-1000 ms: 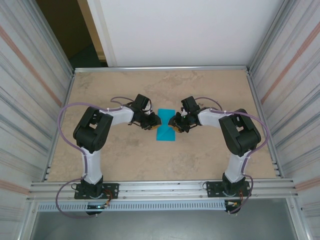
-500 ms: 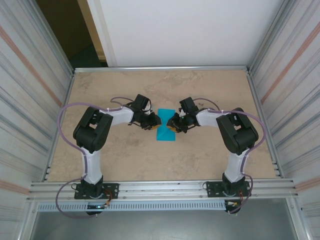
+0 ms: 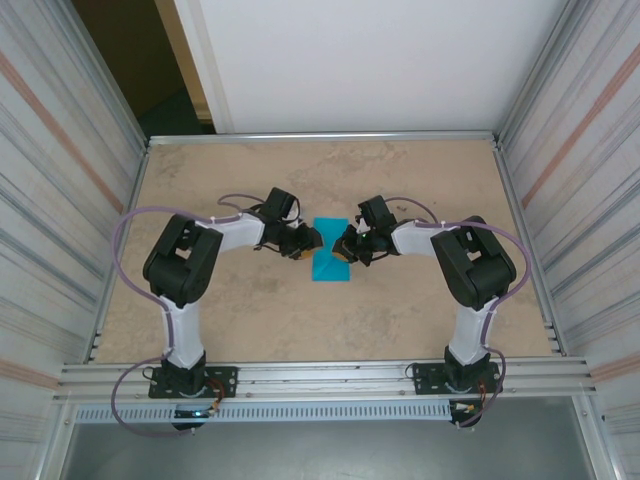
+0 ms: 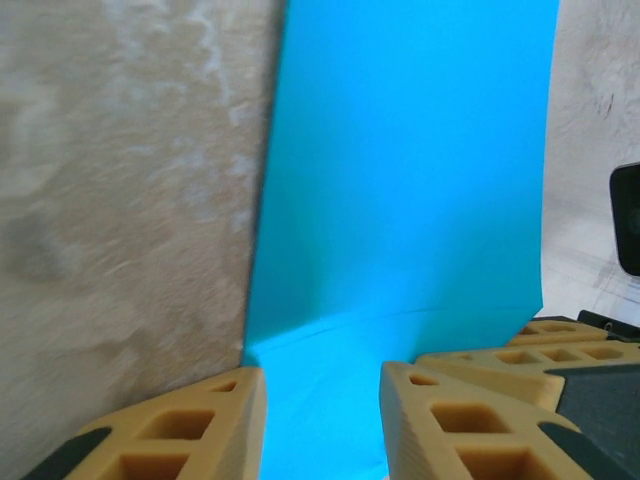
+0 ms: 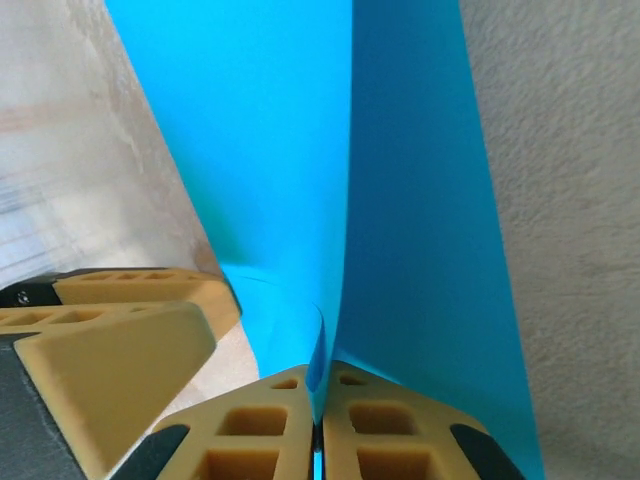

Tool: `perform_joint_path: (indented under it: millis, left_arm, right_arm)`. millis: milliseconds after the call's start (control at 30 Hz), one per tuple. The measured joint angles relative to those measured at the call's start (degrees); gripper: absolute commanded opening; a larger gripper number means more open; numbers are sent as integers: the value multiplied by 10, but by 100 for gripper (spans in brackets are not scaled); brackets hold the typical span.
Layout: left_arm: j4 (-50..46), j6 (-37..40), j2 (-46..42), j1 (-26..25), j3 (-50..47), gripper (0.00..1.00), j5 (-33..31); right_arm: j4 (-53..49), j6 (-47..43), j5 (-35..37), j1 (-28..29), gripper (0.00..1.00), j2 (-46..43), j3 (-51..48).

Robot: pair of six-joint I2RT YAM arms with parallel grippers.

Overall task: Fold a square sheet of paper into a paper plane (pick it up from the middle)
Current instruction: Turn over the paper at the center of the table.

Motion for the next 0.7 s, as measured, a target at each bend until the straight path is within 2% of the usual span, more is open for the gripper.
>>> perform_joint_path:
  millis: [200, 333, 433, 567, 700]
  left_arm:
    - [22, -22, -87, 43, -56, 56, 10]
    - [63, -43, -182, 75, -101, 78, 25]
    - [116, -60, -242, 84, -131, 91, 41]
    - [206, -93, -288, 80, -171, 97, 77]
    - [284, -133, -298, 68, -203, 98, 112]
  right_arm:
    - [12, -11, 1, -3, 3, -27, -6]
    - [31, -17, -10, -19, 3, -84, -6]
    - [61, -19, -35, -38, 3, -125, -5]
    - [90, -13, -71, -56, 4, -159, 3]
    - [120, 7, -107, -59, 5, -176, 13]
